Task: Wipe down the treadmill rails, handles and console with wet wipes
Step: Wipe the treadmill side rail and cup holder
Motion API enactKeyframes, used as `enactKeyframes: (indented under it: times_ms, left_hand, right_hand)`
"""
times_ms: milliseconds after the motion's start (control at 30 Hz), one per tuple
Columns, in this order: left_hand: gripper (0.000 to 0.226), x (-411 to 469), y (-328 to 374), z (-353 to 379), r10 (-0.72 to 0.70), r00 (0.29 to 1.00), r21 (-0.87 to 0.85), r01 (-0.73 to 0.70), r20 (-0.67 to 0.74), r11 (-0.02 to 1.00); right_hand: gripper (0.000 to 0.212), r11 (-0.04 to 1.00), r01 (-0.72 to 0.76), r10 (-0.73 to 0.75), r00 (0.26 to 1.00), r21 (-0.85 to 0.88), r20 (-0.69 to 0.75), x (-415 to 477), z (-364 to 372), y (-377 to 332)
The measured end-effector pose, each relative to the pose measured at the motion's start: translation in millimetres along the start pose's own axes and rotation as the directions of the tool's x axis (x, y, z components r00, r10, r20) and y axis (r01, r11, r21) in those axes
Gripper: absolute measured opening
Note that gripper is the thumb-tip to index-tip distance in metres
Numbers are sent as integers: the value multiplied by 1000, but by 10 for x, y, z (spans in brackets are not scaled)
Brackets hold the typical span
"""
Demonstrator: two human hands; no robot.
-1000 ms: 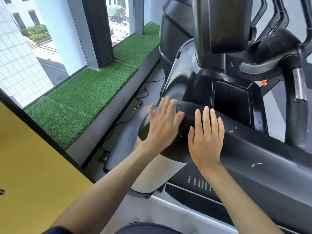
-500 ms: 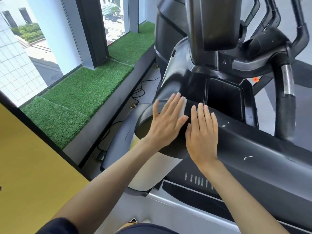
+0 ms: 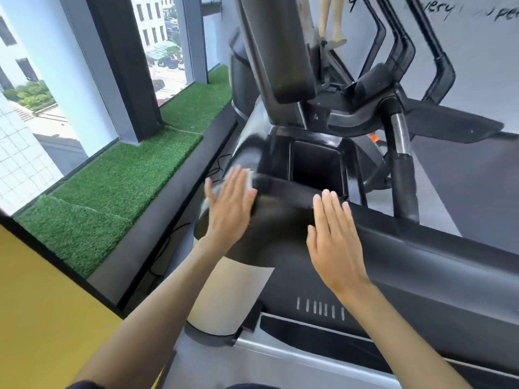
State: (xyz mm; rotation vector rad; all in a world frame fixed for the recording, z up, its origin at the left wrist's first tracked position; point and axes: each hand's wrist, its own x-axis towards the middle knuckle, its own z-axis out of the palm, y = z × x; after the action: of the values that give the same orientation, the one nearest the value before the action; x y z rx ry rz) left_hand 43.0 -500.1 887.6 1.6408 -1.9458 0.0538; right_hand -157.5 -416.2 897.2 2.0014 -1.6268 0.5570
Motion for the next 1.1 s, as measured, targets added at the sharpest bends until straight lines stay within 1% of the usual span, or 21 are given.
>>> enactKeyframes:
  times_ms: [33, 67, 100, 167, 233, 300, 367, 433, 467, 500, 533, 600, 667, 733, 800, 867, 900, 933, 967, 1033, 1100]
  left_hand:
    - [76, 21, -12, 21, -110, 994, -56, 110, 8, 992]
    - [77, 31, 33, 33, -168, 986, -83, 168, 9, 982]
    - [76, 20, 137, 15, -164, 986, -74, 164, 5, 984]
    - [71, -59, 364, -6, 19, 1000, -1, -19, 8, 1000]
    - [68, -142, 486, -11, 233, 971, 77, -236, 49, 969]
    - [68, -136, 414, -12, 298, 954, 143, -300, 42, 943]
    - [70, -82, 262, -10, 164, 986, 134, -161, -14, 978]
    - [72, -40, 189, 1, -72, 997, 38, 73, -26, 997]
    - [72, -36, 247, 0, -128, 991, 12, 128, -29, 992]
    - [72, -53, 362, -28, -119, 993, 8, 119, -26, 993]
    - [72, -92, 483, -48, -37, 999, 16, 37, -14, 999]
    - [68, -188, 656, -43, 216, 976, 65, -218, 33, 974]
    - [63, -219, 648, -38, 332, 943, 114, -334, 34, 936]
    - [62, -157, 546, -28, 254, 967, 137, -249, -22, 959]
    - [67, -89, 472, -11, 16, 998, 85, -10, -63, 996]
    - [71, -48, 600, 23, -168, 982, 11, 169, -90, 986]
    - [71, -67, 737, 11, -177, 980, -11, 176, -93, 984]
    - [70, -116, 865, 9, -108, 991, -13, 107, -80, 994]
    - [68, -174, 967, 26, 15, 998, 8, -15, -55, 1000]
    - [65, -275, 1014, 43, 244, 970, 87, -244, 6, 966]
    - [64, -234, 858, 32, 267, 964, 135, -264, -8, 955]
  right_hand:
    - [50, 999, -43, 43, 999, 2, -1, -27, -17, 81]
    - [51, 996, -88, 88, 996, 4, 0, -54, -24, 155]
    - [51, 992, -130, 130, 992, 6, 6, -78, -21, 217]
    - [53, 981, -193, 193, 981, 4, 29, -121, -11, 293]
    - [54, 978, -210, 210, 976, -10, 53, -161, -3, 328]
    - [54, 984, -173, 175, 982, -34, 71, -197, 8, 367]
    - [53, 989, -142, 144, 987, -39, 71, -210, 12, 408]
    - [53, 989, -148, 149, 987, -30, 57, -205, 25, 410]
    - [52, 987, -160, 161, 986, -24, 49, -204, 35, 396]
    - [52, 985, -173, 174, 984, -19, 41, -202, 45, 378]
    - [52, 983, -183, 183, 982, -16, 40, -205, 51, 366]
    - [53, 984, -178, 179, 983, -30, 45, -210, 50, 366]
    - [53, 987, -147, 150, 988, -56, 45, -206, 45, 393]
    - [52, 989, -135, 138, 990, -63, 41, -205, 42, 418]
    - [52, 988, -147, 149, 988, -54, 36, -201, 45, 411]
    - [52, 987, -154, 155, 987, -41, 32, -196, 48, 406]
    - [53, 988, -149, 151, 988, -41, 35, -194, 45, 410]
    - [53, 989, -142, 143, 989, -43, 43, -195, 39, 416]
    - [54, 990, -132, 134, 989, -46, 54, -196, 28, 422]
    - [54, 993, -109, 112, 991, -47, 66, -195, 14, 446]
    - [53, 994, -92, 95, 994, -53, 54, -195, 27, 475]
